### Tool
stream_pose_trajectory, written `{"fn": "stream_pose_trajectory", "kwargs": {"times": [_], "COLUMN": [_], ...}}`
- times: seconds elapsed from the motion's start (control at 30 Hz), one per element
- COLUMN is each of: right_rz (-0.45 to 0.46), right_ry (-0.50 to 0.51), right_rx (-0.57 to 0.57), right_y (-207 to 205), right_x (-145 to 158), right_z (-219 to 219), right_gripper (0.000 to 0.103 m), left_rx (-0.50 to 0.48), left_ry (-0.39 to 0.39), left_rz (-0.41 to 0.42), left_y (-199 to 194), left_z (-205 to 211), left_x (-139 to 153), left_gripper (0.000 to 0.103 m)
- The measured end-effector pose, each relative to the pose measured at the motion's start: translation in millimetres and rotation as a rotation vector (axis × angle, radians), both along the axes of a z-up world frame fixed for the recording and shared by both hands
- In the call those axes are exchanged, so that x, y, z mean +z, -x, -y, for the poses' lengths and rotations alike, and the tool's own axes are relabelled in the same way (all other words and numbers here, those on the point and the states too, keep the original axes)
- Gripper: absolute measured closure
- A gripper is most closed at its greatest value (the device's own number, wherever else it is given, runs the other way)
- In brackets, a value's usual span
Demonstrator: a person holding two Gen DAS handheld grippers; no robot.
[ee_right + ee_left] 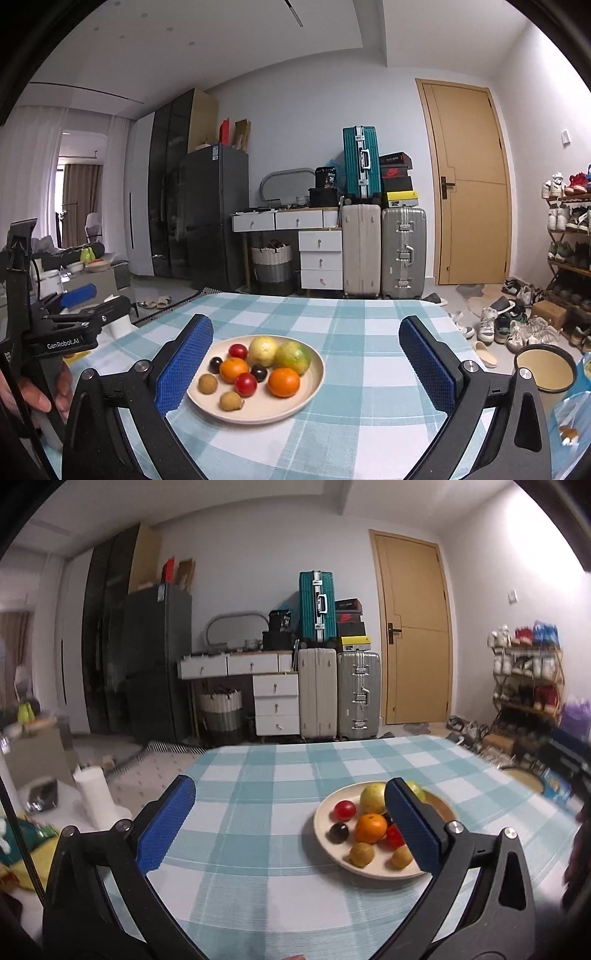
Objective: Organize fruits
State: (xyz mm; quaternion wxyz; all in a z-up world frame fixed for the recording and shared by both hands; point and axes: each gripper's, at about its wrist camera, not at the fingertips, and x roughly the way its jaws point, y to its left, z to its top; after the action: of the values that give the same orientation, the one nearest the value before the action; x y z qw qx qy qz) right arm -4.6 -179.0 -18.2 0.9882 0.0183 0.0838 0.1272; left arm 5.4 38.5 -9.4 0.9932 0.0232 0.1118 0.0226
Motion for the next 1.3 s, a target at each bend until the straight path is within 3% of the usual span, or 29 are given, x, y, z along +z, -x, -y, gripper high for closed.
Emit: {"fn": "stream_pose_trajectory", "kwargs": {"times": [0.37, 0.47, 0.6, 0.73, 1.3], "right_rz": [0.014, -0.033, -0.163, -0.128, -0.137], "right_ry": [0.039, 0.025, 0.072, 0.064, 0.070], "right_rx": [0.049, 0.073, 0.073, 0.071, 0.043], "right_y": [4, -5, -29, -24, -27], "right_x": [-19, -21, -33, -34, -36], "right_z": [-5, -4, -15, -13, -14], "right_gripper": [0.000, 0.000, 0.000, 0.000, 0.000], "left_rx": [0.012, 0.029, 0.028, -0.006, 0.005], "left_ry": [0.056, 0.061, 0.069, 0.055, 0.057], "left_rz": [-0.038, -0.063, -0.091, -0.091, -0.090], "left_y": [-13, -20, -27, -27, -27], "left_z": [-18, -21, -23, -18, -15], "left_x": [-28, -31, -34, -35, -35], "left_gripper": [0.001, 0.001, 0.001, 0.001, 0.001]}}
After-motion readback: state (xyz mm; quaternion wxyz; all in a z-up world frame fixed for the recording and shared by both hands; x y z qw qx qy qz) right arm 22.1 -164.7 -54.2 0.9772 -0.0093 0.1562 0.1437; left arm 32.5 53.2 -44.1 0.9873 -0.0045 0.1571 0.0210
